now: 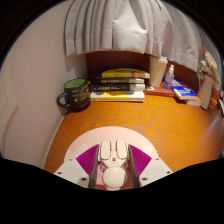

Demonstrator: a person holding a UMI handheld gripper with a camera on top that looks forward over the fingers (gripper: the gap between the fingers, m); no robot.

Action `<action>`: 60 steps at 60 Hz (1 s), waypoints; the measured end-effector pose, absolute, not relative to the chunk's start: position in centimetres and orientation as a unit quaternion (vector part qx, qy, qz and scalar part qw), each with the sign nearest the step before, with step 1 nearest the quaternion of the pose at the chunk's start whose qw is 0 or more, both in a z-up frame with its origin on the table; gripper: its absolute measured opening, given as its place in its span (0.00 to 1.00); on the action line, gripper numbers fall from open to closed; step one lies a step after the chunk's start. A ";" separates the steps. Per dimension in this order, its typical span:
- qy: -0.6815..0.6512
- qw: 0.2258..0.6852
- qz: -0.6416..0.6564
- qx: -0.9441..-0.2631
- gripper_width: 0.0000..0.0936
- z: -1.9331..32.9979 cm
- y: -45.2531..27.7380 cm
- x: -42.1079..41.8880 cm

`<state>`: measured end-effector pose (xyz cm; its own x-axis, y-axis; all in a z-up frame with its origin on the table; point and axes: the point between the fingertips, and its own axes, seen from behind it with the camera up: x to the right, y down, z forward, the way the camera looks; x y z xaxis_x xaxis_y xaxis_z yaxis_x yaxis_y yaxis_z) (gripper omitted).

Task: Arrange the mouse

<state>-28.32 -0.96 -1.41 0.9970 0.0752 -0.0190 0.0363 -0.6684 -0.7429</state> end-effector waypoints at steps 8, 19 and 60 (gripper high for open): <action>-0.032 0.387 0.040 -0.921 0.88 -0.6 -1.7 -28.6; -0.037 0.428 0.044 -0.902 0.93 7.4 -3.0 -25.5; 0.008 0.502 0.006 -0.865 0.91 21.3 -21.3 -0.2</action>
